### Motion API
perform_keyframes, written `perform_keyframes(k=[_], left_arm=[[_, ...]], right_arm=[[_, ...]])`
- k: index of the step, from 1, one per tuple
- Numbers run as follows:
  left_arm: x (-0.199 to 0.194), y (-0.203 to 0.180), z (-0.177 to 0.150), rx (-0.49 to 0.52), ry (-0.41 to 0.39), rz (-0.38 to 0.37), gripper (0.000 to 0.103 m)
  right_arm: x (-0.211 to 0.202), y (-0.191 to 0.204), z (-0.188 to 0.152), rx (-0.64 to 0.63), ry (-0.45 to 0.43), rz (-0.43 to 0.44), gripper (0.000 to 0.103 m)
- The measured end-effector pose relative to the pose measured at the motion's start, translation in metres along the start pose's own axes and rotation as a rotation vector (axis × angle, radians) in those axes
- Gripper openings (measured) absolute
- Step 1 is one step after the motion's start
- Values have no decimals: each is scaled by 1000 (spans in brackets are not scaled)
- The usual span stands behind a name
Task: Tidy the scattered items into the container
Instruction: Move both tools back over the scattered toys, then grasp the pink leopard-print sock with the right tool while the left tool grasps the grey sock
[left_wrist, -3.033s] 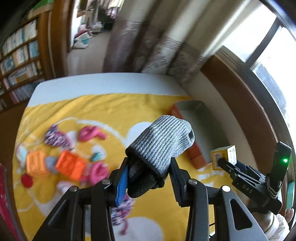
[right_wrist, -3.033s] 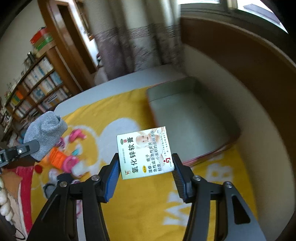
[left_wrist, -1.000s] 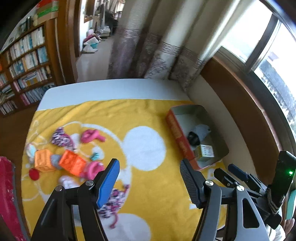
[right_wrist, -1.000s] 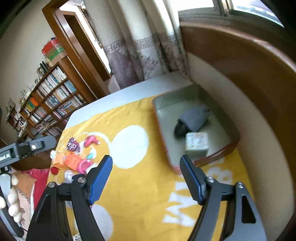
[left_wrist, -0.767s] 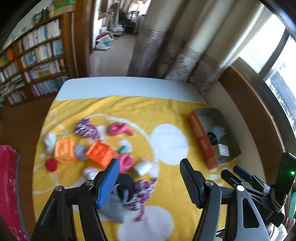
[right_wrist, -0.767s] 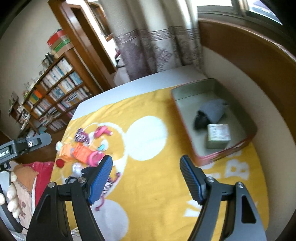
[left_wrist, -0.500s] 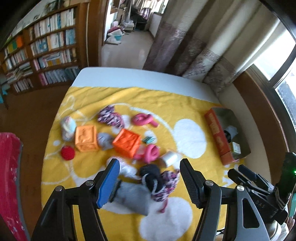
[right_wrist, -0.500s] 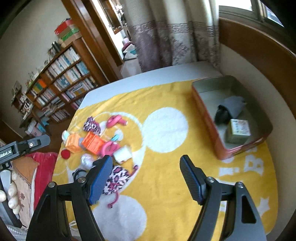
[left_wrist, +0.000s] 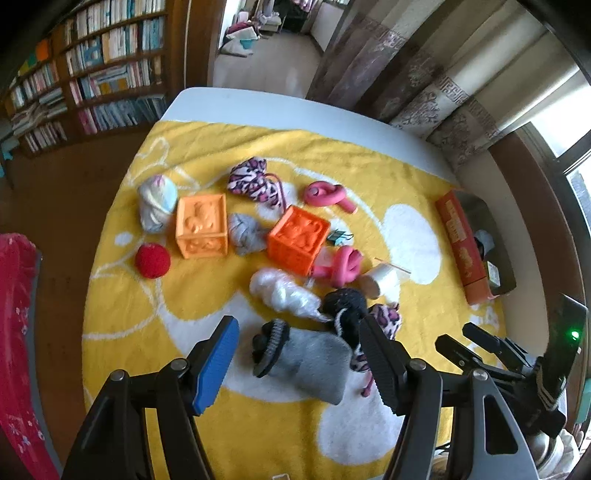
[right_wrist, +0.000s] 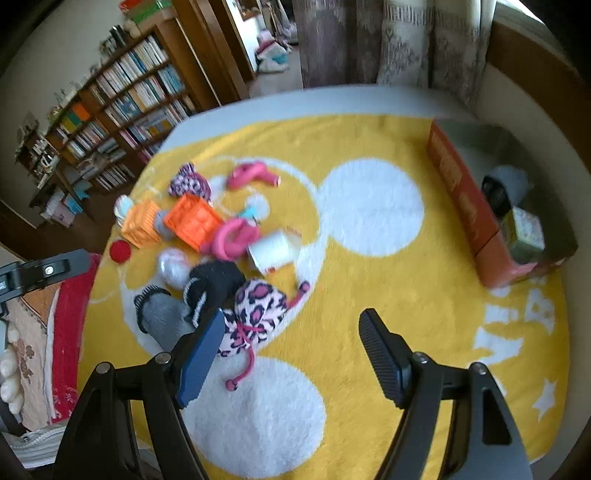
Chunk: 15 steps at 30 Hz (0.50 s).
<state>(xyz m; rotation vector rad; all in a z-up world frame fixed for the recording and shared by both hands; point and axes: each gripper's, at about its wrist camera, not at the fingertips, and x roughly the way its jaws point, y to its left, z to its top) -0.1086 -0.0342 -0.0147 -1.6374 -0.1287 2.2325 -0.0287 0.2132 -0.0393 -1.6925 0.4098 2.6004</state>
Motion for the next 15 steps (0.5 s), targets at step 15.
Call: perform_keyframes(k=[15], left_arm=[[-3,40,-10,-6,32,29,69]], right_arm=[[71,34,-2,-22,135,-18,79]])
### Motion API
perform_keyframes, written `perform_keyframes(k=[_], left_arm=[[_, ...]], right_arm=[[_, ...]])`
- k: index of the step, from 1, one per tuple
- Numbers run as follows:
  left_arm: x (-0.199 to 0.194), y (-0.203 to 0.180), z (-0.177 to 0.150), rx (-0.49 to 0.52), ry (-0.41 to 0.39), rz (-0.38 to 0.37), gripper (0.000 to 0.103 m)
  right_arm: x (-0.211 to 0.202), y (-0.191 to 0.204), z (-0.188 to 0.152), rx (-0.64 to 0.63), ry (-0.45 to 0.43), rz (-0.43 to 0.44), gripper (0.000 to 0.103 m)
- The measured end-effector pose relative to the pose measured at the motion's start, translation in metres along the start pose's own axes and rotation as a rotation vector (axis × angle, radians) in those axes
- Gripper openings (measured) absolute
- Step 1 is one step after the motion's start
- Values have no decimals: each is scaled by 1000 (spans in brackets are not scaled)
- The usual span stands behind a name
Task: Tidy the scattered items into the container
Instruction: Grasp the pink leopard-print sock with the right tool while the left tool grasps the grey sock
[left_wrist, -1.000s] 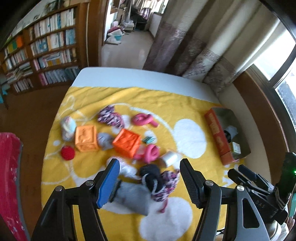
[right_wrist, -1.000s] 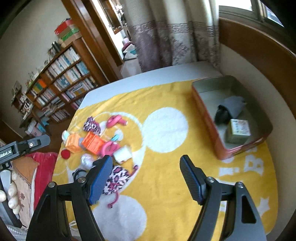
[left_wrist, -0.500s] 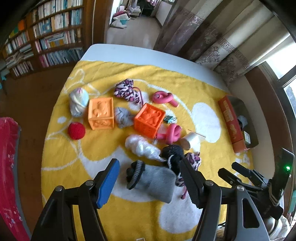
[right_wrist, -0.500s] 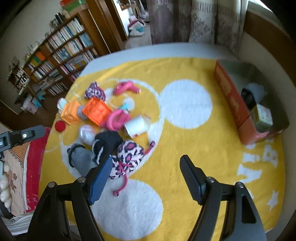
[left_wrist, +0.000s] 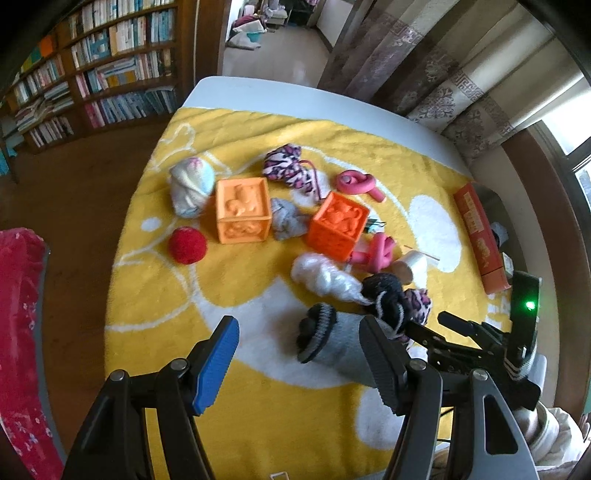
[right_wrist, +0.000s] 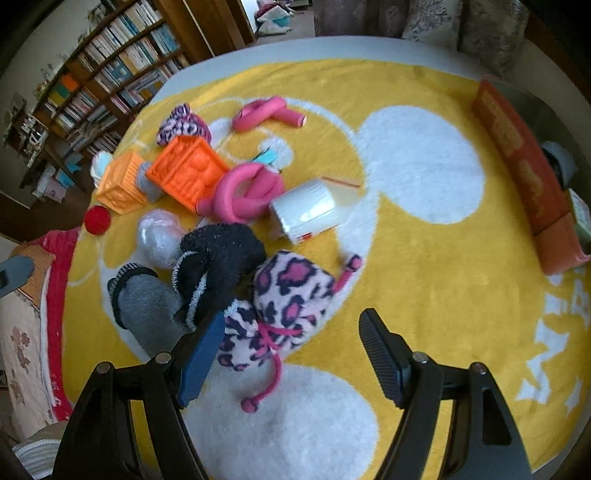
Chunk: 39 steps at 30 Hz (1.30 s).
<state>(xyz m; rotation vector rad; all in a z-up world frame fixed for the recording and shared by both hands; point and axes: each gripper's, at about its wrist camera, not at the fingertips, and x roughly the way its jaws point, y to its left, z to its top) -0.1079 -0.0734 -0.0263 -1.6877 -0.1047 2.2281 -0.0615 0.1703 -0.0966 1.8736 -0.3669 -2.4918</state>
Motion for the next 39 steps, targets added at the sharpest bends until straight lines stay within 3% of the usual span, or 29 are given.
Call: perform_keyframes(k=[6,8,9,10,14,24,26,29,36,39], left_arm=[[4,11,-4,-9,24,0,69],[9,10,-5,-10,39,-11,69],[13,10,-6,-8,44,-14,69],[16,8,-6,-7,52,-19,69],[32,-3,-7,-1,74,-49,69],[59,-46,-13,68,103,-88,69],[64,-55,-15,91,101,-66,69],[72,-59,-19,100,104,-22,81],[90,-64,-30,100,120,39,81],[98,-66,-34,109,98,62,86]], right_arm=[[25,11,1,-2,32,11,77],[28,11,0,2,33,16,69],[26,12,-1,-5,30,29,54],[23,13,-2,-11,32,54,50],[7,12,-9,-49,10,13,45],[-38,-40,-21,42,-58,-43,45],[-43,-49,-22,49,-59,-52,45],[-43,-56,-19,50,-59,-60,45],[-48,-70,-18,30,-61,-55,45],[-49,-75,-18,16,-65,-42,45]])
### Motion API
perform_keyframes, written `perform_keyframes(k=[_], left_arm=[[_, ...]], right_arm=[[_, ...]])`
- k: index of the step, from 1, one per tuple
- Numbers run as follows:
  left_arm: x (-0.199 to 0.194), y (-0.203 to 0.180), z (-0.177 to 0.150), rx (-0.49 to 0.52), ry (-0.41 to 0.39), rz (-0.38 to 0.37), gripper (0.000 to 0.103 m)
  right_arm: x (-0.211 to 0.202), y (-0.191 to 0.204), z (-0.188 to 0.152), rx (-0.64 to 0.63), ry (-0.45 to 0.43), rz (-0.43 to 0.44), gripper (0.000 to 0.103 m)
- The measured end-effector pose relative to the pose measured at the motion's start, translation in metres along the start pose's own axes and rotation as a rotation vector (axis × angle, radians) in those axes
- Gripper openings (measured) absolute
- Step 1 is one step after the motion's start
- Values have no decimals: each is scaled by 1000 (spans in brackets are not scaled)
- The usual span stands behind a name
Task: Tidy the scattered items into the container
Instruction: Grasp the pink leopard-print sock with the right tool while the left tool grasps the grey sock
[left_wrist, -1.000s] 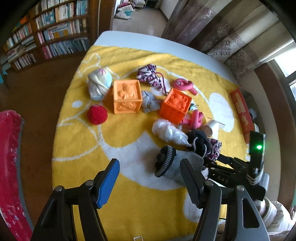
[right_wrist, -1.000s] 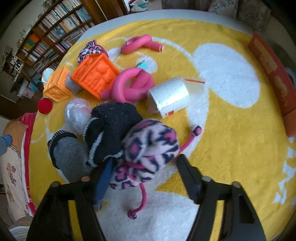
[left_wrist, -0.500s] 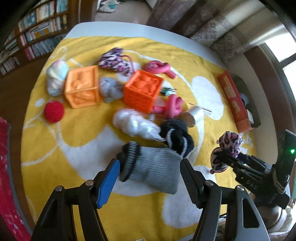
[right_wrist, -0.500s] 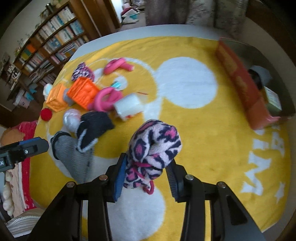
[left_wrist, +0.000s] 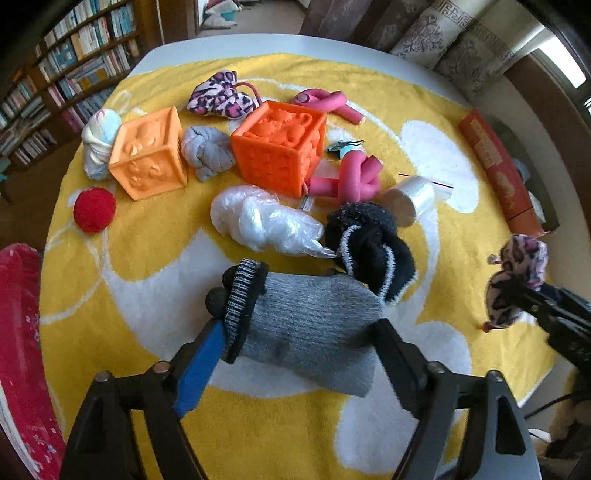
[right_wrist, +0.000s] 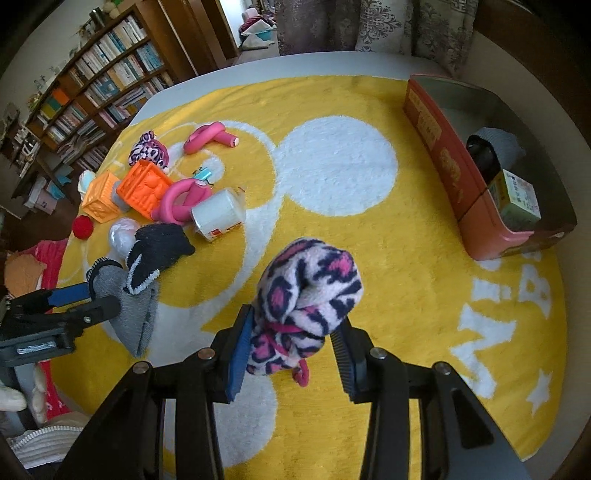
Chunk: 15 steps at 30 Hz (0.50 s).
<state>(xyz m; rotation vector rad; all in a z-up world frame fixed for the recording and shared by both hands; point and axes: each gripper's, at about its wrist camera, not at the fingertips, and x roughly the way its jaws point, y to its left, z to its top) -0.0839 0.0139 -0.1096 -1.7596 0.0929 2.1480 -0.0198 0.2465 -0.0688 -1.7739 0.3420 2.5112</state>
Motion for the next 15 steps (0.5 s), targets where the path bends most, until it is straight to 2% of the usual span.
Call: perform_keyframes(k=[2,3,5,8,10,11,15], left_arm=[[8,3,-1,-25,3,3,87],[10,4,-1,-33,2,0,94],[16,4,0,-40,-2,2,100],[34,2,-1,-57,62,0,100],[36,-2,0,-50,50,40,100],[37,-3,0,-54,51,53,98],[32,1,3,-101,34,60,83]], right_arm=[[0,-3,0,-9,-1,6,45],[-1,-5,0,-13,-1,8,45],[-1,-9,0,-15,1,10,45],[-3,-18,0,-11,-1,9,45],[-5,-24,0,-12,-6,7,45],[-6,-27,1,-13,-9,5,45],[-10,-37,3,-17,-22,5,45]])
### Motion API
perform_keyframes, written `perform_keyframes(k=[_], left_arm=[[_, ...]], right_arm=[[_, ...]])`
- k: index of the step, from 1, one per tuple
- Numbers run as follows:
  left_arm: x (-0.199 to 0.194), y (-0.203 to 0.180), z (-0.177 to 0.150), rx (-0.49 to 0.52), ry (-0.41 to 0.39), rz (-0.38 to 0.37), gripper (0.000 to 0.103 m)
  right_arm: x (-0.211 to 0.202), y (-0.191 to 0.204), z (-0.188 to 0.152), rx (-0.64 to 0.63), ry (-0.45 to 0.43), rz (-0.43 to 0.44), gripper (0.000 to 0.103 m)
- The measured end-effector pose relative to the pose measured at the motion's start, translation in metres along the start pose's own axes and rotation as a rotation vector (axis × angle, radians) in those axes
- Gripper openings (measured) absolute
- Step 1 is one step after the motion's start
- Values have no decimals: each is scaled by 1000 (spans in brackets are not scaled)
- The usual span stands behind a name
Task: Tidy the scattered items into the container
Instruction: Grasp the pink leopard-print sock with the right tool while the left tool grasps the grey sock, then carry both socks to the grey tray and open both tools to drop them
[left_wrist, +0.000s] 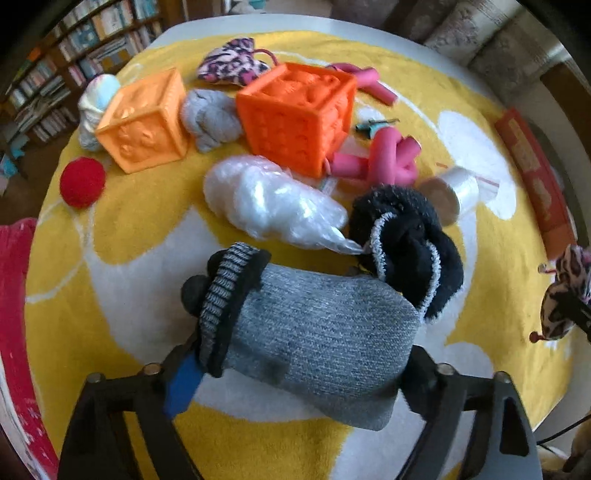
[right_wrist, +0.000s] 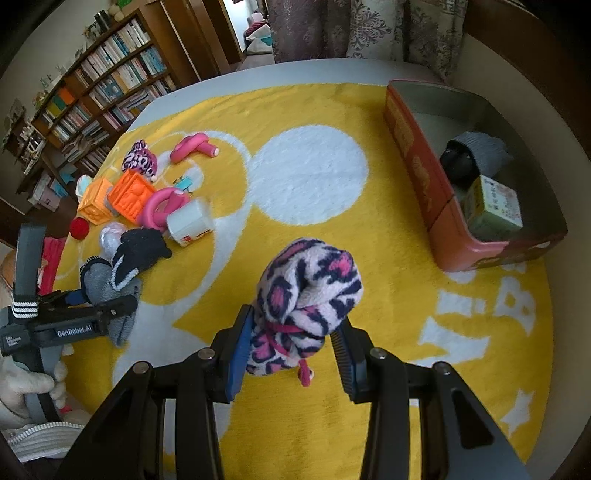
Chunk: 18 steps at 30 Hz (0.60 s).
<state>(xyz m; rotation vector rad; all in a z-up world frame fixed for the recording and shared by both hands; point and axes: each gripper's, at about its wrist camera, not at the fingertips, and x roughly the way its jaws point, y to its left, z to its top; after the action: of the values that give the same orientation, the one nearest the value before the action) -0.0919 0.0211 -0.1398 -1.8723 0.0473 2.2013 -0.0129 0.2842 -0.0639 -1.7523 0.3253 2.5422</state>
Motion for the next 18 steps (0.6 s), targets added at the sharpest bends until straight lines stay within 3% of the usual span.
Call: perform_keyframes(k=[6,13,18], left_arm=[[-16,-2,-6,-31,-31,15,65],[-60,-28,-8,-27,-119,15,64],[-86,-68,14,25,-179,-13,64]], right_arm=[[-4,-15,6,8,-16,39,45],[-21,-36,14,36,-72,96,45],[-39,-65,20,85,-132,100,45]])
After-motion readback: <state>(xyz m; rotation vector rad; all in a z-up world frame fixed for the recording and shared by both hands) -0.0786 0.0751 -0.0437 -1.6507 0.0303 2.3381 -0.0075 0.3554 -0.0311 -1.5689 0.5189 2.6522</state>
